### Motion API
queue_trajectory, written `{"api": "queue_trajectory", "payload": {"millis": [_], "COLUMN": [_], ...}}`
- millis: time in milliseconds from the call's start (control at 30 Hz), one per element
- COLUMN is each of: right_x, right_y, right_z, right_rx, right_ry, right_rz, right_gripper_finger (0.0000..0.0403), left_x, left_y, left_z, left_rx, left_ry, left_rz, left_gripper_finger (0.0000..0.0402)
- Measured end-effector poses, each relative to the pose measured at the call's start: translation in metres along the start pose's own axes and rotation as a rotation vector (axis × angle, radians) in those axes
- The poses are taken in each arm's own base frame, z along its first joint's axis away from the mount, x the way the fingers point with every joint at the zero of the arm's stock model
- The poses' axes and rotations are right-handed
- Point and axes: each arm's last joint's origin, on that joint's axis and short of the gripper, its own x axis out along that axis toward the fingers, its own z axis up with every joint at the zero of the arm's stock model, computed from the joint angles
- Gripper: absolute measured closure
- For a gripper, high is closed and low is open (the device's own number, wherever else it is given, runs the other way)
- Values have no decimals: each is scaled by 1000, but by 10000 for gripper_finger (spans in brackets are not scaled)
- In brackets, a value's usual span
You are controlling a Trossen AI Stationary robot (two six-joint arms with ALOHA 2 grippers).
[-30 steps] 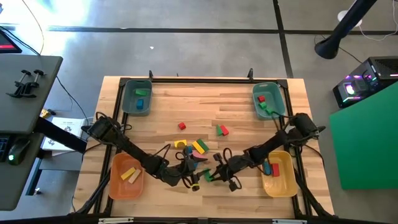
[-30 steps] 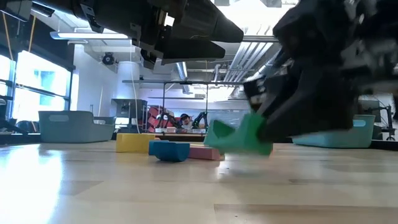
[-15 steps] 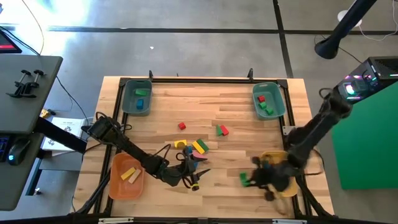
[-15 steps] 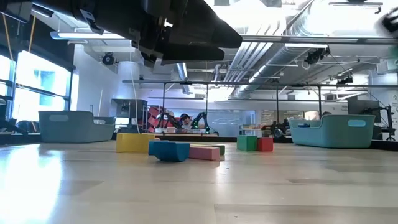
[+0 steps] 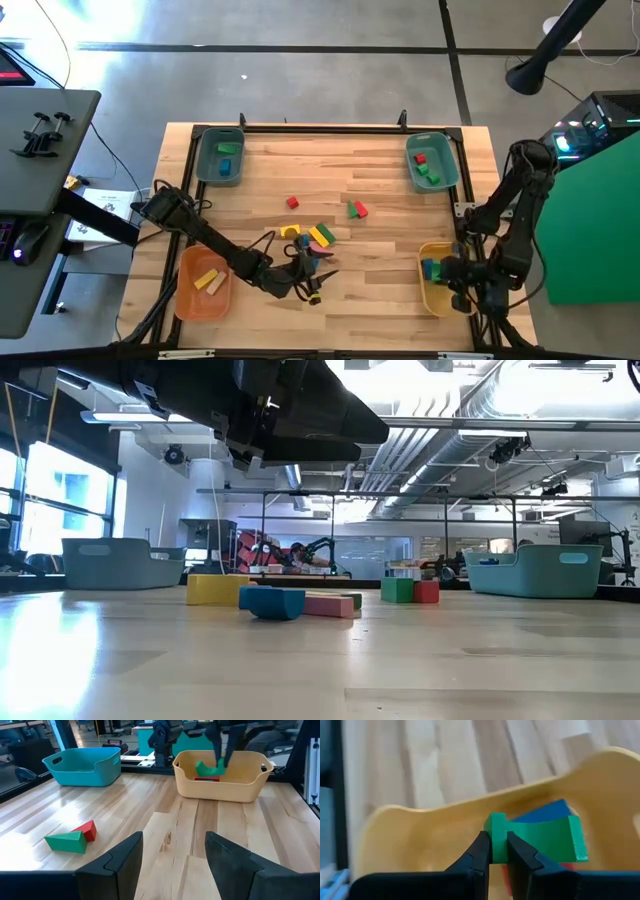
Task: Sort blocks by size
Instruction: Put the green arch block into the yellow bin
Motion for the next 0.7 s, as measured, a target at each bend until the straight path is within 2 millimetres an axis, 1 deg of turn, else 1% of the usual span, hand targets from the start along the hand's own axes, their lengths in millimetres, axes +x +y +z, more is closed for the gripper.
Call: {"api": "queue_trajectory", "payload": {"millis": [133,267,333,433,500,633,700], "right_x": [0,1,2,5,6,5,4], "right_y": [-4,-4,-3,-2,-4,-10,-11], "right_z": [-2,-3,-5,-9,-11,-12,-12], "right_rx": [7,4,2,16,60,197,216], "right_ry": [11,39,79,160,207,235,250], "right_rz": [-41,-50,-55,-69,-100,-176,-188], "right_gripper_finger": [369,339,325,315,313,311,310], "left_x": [0,0,0,0,0,0,0], "left_y": [0,0,0,0,0,0,0], "left_z": [0,0,0,0,0,0,0], "left_rx": [-2,-3,-7,-17,-19,-19,-19], "left_ry": [0,0,0,0,0,0,0], "left_rz": [-2,-2,-2,-2,-2,-2,-2], "left_gripper_finger": [202,202,202,202,202,202,202]}}
